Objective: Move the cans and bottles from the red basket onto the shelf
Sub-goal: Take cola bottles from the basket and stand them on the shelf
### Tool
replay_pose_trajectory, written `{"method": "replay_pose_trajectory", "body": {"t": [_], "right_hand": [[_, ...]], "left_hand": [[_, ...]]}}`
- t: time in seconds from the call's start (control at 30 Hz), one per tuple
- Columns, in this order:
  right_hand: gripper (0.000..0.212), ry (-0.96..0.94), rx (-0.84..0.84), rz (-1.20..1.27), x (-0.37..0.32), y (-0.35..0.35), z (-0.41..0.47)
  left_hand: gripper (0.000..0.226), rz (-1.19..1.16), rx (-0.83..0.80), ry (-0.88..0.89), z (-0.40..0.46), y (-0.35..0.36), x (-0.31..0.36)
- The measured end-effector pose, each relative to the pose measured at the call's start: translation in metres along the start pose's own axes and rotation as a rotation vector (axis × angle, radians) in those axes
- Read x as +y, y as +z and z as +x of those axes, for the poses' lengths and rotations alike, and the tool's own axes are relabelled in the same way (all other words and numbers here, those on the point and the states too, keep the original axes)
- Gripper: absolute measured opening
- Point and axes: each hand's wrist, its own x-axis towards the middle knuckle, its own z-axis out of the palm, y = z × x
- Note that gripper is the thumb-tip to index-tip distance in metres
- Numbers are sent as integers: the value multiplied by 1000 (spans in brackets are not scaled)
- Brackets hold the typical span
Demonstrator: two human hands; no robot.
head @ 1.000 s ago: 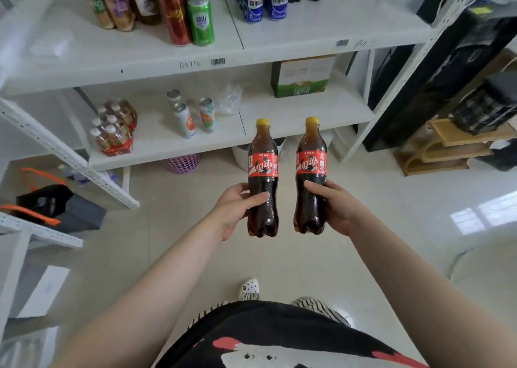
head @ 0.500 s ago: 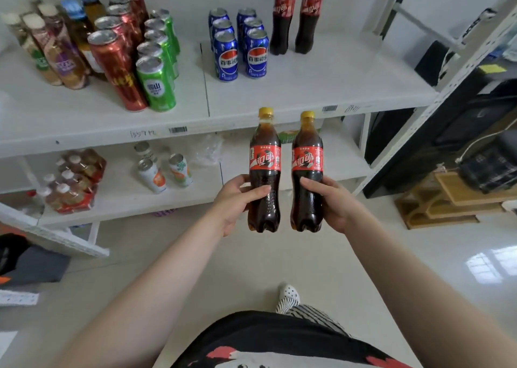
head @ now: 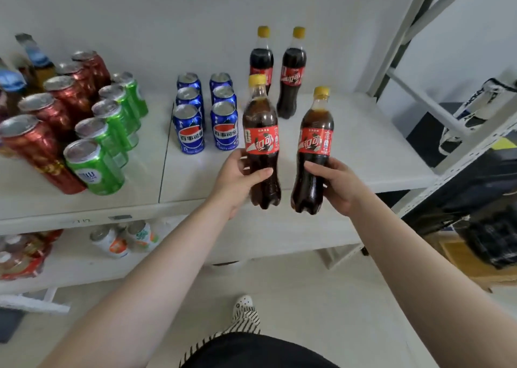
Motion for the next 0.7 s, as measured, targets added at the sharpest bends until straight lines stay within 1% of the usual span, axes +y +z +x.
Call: {"method": "replay_pose_trajectory", "body": {"t": [0.07, 0.13, 0.23, 0.37, 0.5, 0.6, 0.7], "right_hand": [[31, -49, 1, -12, -15, -2, 29], [34, -90, 8, -23, -26, -2, 58], [41, -170, 21, -83, -37, -5, 98], [49, -242, 56, -130, -45, -6, 139], [52, -289, 58, -184, -45, -8, 166], [56, -320, 29, -224, -43, -13, 178], [59, -350, 12, -323, -43, -20, 187]], "left_hand": [[58, 35, 48, 50, 34, 7, 5], [60, 99, 80, 92, 64, 13, 9], [57, 164, 121, 142, 100, 22, 13], [51, 183, 190, 178, 140, 36, 4], [54, 254, 278, 221, 167, 43, -8], [56, 330, 317, 272, 179, 41, -12], [61, 414, 347, 335, 182, 41, -13]]}}
